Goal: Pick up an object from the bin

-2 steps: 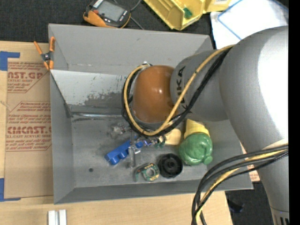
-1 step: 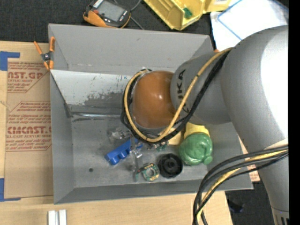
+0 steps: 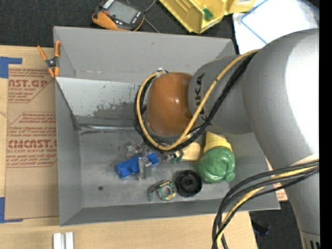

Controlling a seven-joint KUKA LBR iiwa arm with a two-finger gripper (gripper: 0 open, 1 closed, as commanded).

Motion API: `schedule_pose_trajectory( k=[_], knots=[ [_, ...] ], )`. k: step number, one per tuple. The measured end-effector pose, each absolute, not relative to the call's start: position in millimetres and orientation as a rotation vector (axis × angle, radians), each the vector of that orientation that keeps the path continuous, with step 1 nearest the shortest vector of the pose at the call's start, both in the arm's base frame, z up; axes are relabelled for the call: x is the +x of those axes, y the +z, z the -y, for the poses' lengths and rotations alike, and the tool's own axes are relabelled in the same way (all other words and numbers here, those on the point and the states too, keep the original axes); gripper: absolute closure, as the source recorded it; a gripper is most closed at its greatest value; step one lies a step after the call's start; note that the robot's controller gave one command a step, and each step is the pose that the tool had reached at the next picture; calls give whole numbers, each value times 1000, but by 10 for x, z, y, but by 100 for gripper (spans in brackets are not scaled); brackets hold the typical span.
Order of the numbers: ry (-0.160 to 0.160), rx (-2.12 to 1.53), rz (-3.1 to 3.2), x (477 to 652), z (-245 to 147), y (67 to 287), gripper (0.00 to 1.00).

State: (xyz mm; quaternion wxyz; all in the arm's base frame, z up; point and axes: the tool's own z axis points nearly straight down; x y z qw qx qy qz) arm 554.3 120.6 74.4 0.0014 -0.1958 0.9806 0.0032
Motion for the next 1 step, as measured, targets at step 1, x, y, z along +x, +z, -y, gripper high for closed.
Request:
schedule_pose_trajectory(
  k=[1],
  knots=[
    [10,-614,-3078,5542,-1205,749,100]
  ],
)
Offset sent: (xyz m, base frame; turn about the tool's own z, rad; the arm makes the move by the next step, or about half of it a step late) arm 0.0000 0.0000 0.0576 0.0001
